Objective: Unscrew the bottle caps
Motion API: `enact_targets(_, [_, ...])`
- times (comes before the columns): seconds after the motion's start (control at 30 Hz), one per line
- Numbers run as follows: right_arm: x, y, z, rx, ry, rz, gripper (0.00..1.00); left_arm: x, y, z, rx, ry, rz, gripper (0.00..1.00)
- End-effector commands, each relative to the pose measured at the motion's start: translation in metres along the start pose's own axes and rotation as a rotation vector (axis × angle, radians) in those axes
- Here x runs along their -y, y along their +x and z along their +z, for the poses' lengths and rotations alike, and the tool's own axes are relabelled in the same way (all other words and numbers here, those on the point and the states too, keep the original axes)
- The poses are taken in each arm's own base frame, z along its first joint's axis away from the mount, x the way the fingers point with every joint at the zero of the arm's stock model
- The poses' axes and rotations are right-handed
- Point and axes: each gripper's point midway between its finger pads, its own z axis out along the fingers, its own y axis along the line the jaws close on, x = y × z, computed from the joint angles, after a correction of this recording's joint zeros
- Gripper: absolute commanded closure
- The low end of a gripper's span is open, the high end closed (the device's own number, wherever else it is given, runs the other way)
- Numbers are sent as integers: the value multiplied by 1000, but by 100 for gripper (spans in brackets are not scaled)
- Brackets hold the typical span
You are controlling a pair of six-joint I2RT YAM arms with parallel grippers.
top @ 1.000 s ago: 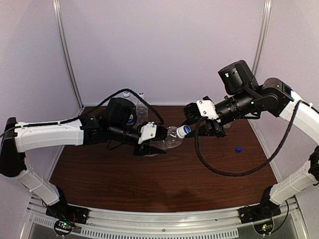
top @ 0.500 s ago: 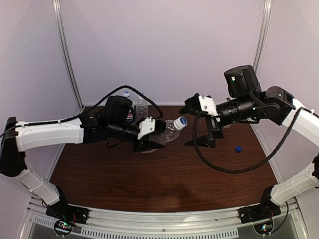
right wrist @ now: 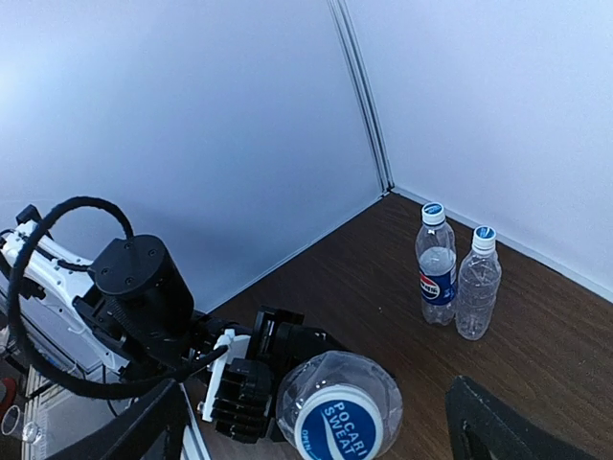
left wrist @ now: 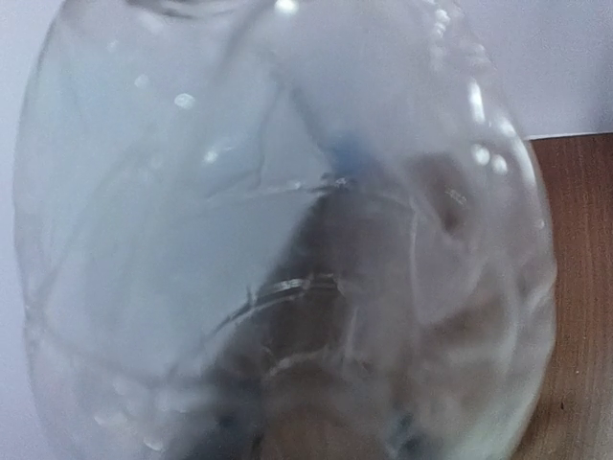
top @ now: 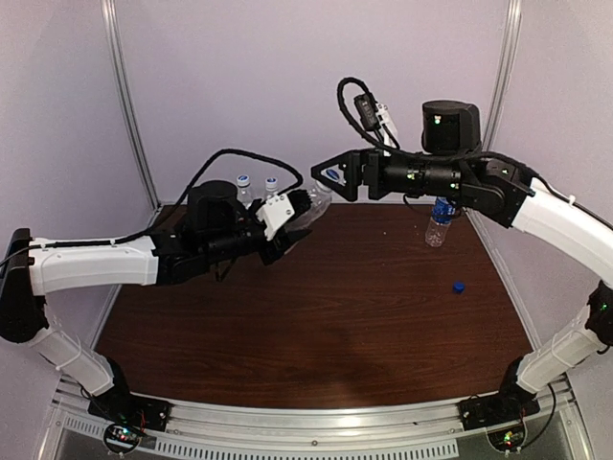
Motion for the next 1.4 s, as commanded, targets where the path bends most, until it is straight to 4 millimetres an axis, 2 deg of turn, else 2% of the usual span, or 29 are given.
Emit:
enact_targets(0.0, [7,-6,8,13,40,99,7,-24,-9,-3,30,-120,-28,62])
enact_targets(0.07, [4,-4,11,10,20,99,15,-24,-8,-3,28,-120,-29,62])
enact_targets(0.2, [8,-1,14,1,38,96,36,-24,-7,-2,24,-122,-27,62])
enact_targets(0.4, [10,5,15,-23,46,78,79,-24,-6,-1,19,-124,-23,62])
enact_targets(0.5, [4,6,12,-47,17,9,100,-19,-3,0,8,-95,-11,62])
enact_targets(0.57, [-5,12,4,-95,-31,-149,100,-11,-1,0,-5,-49,8,62])
enact_targets(0.6, [-11,17,-4,-127,-66,-254,100,1,-2,-1,3,16,25,62])
enact_targets(0.67, [-30,43,-24,-218,-207,-452,100,24,4,-4,-2,140,73,62])
enact_targets(0.73, [-55,69,-53,-261,-399,-606,100,47,11,-10,-11,257,104,62])
enact_targets(0.83, [-64,93,-81,-284,-494,-756,100,68,20,-20,-33,378,110,62])
enact_targets(1.1, [-54,101,-102,-319,-453,-929,100,96,25,-30,-46,550,99,64])
enact_targets(1.27, [-50,98,-107,-310,-427,-996,100,99,27,-26,-58,574,90,64])
enact_targets(1.37, [-54,100,-99,-283,-456,-970,100,98,21,-23,-36,569,74,64])
